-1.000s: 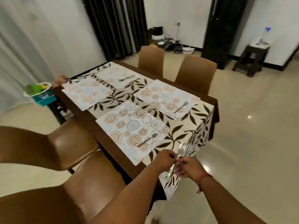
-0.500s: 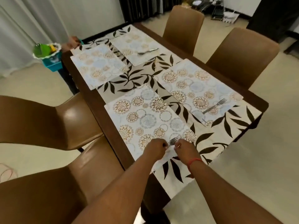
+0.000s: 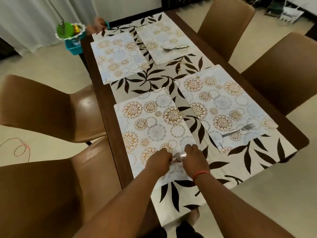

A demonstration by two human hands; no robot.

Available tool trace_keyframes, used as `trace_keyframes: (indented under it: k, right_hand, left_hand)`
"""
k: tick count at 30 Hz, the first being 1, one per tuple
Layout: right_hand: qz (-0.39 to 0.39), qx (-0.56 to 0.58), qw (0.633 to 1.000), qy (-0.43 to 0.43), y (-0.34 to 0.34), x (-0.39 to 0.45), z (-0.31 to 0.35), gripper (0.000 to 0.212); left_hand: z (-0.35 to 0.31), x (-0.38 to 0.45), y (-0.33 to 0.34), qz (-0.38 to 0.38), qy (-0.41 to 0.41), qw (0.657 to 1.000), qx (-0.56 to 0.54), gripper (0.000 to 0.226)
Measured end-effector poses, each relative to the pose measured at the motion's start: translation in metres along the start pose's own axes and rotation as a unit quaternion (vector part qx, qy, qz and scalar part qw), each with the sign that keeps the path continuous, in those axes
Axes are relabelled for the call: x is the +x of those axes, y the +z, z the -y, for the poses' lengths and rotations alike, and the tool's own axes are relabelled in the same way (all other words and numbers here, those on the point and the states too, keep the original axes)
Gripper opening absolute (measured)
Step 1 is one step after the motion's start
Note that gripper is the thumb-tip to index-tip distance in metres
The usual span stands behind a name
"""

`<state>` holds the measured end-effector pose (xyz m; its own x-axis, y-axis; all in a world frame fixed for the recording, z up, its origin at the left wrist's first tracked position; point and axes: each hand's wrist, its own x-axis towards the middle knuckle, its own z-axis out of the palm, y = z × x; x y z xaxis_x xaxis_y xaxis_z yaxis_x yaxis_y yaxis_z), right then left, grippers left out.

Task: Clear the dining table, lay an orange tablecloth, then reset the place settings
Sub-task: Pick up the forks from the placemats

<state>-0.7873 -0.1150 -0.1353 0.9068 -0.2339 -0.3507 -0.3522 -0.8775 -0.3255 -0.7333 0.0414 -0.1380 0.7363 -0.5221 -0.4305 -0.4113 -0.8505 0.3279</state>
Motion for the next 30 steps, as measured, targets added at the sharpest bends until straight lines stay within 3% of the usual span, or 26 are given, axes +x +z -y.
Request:
trace_keyframes:
  k: [4, 8, 12, 20, 23, 30]
  right_hand:
    - [0.017, -0.018, 0.999, -0.029, -0.001, 0.009, -0.002, 0.041]
    - [0.026, -0.023, 0.998, -0.047, 0.005, 0.012, 0.0, 0.038]
    - [0.03, -0.021, 0.998, -0.052, 0.008, 0.014, 0.0, 0.039]
    - [0.031, 0.027, 0.998, -0.04, 0.011, 0.017, 0.003, 0.016]
    - [0.029, 0.057, 0.998, -0.016, 0.007, 0.016, 0.001, 0.005]
    - [-0.023, 0.175, 0.98, 0.096, -0.023, 0.019, -0.01, 0.015]
  left_hand:
    - [0.0, -0.001, 0.003, -0.02, -0.01, 0.999, 0.029, 0.017]
    - [0.004, -0.003, 0.006, -0.067, -0.008, 0.996, 0.055, 0.033]
    - [0.004, -0.003, 0.006, -0.068, -0.009, 0.995, 0.074, 0.042]
    - [-0.003, -0.001, 0.008, -0.016, 0.022, 0.996, 0.088, 0.021]
    - [-0.003, 0.002, 0.008, 0.002, 0.024, 0.997, 0.071, 0.018]
    - [-0.021, 0.025, -0.011, 0.03, 0.054, 0.997, -0.055, 0.017]
